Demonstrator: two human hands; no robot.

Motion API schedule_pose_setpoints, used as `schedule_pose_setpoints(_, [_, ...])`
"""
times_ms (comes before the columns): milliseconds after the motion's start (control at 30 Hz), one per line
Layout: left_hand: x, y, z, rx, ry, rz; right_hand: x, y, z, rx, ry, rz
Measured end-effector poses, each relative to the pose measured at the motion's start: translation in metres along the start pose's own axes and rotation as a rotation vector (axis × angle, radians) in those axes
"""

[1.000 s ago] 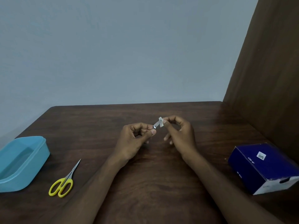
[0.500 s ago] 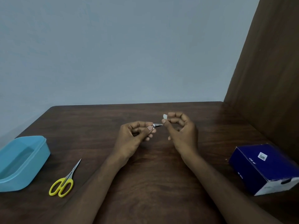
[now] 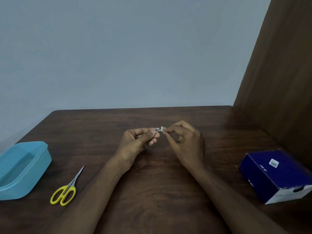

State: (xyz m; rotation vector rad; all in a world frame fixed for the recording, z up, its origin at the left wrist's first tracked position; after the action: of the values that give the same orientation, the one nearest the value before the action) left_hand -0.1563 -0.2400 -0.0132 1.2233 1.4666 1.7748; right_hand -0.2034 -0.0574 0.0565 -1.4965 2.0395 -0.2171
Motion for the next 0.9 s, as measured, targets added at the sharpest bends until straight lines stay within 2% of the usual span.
schedule_pose_setpoints(167, [0.000,-0.001,0.002,-0.023,-0.013,-0.044,0.004,-0.009,0.000,-0.045,-0.023,-0.036])
schedule_pose_setpoints(333, [0.003,0.002,0.005,-0.019,-0.027,-0.040,0.006,0.015,0.000,0.064,-0.075,-0.007])
schedule_pose_setpoints(500, [0.004,0.002,0.005,-0.013,-0.048,-0.059,0.007,-0.002,-0.001,-0.023,-0.057,-0.055])
schedule_pose_setpoints(633, [0.004,0.002,0.005,-0.012,-0.040,-0.053,0.006,0.013,-0.002,0.035,-0.057,-0.010])
schedule_pose_setpoints(800, [0.005,0.002,0.006,-0.011,-0.064,-0.068,0.008,-0.002,-0.001,-0.045,-0.075,-0.090])
schedule_pose_setpoints(900, [0.005,0.003,0.007,-0.007,-0.053,-0.061,0.010,0.008,-0.001,-0.002,-0.083,-0.055])
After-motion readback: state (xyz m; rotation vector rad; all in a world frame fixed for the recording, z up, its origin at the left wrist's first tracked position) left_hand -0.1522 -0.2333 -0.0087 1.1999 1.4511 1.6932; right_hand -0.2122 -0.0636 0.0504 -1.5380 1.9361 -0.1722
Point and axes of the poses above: each hand's wrist, its own z-axis away from the middle knuckle, its own x-axis out of the palm, y = z × x, the point moved 10 cm from there along -z, towards the middle knuckle, and after that the axes turned 5 degrees about y, right-handed, at the moved point
